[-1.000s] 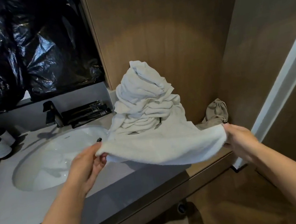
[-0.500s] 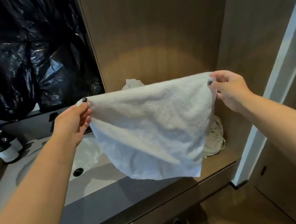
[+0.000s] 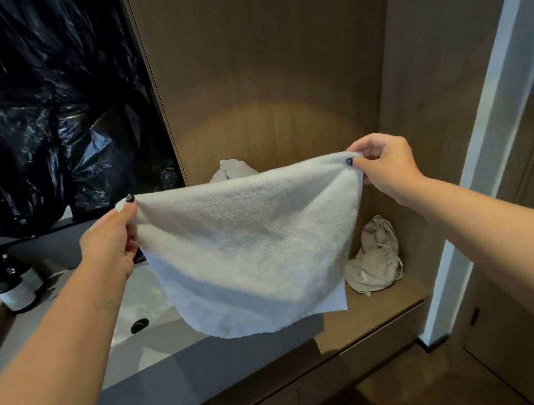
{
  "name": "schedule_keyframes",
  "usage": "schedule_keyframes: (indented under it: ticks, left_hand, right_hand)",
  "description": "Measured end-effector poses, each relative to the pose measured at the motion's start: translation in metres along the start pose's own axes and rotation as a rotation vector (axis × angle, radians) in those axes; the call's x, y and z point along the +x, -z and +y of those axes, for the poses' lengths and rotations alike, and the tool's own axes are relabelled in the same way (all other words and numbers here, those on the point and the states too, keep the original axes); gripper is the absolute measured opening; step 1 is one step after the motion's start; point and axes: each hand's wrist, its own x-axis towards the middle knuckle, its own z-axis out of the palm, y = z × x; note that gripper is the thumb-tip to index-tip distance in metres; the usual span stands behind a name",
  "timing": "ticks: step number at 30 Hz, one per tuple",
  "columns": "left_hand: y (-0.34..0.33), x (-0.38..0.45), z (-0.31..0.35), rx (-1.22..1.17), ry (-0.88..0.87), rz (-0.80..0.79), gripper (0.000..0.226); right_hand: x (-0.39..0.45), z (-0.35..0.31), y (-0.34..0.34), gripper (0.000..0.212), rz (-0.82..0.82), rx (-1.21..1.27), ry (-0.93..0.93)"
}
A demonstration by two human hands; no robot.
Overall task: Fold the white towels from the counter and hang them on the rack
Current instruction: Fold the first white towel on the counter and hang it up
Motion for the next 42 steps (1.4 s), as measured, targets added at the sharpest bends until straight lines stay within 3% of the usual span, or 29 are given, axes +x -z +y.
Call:
schedule_keyframes:
  ticks: [4,7,11,14,19,25,29,34,38,42]
  left_hand:
    - [0.004,0.007,-0.006,0.020,-0.020,0.021,0.031]
    - [0.006,0.013,-0.010,-0.004,-0.017,0.046,0.031]
    - [0.005,0.016,-0.013,0.038,0.031,0.112,0.019]
    - [0.010,0.021,-0.013,0.052,0.029,0.110,0.021]
    - [0.020,0.025,-0.012,0.082,-0.016,0.097,0.012]
    - [0.026,0.024,-0.008,0.127,-0.017,0.119,0.021]
    - [0.034,0.028,-0.009,0.122,-0.030,0.129,0.029]
    - [0.050,0.032,-0.023,0.209,-0.101,0.066,0.020]
    - [0.060,0.022,-0.038,0.244,-0.175,-0.075,0.026]
    - [0.055,0.015,-0.052,0.266,-0.223,-0.057,0.024]
  right_hand:
    - [0.005,-0.009,-0.010,0.019,0.089,0.295,-0.301]
    - [0.007,-0.023,-0.018,0.030,0.007,0.461,-0.355]
    - [0.005,-0.026,-0.026,0.046,-0.100,0.170,-0.085]
    - [0.013,-0.023,-0.030,0.043,-0.036,-0.014,-0.055]
    - [0.021,-0.019,-0.037,0.029,0.016,-0.009,-0.403]
    - [0.024,-0.002,-0.053,0.046,-0.114,0.074,-0.684]
    - [0.021,0.006,-0.060,0.038,-0.164,-0.065,-0.537]
    - [0.004,0.009,-0.061,0.015,-0.193,-0.183,-0.322]
    - [-0.005,0.023,-0.059,0.012,-0.210,-0.231,-0.238]
    - [-0.004,0.038,-0.057,0.012,-0.176,-0.238,-0.196]
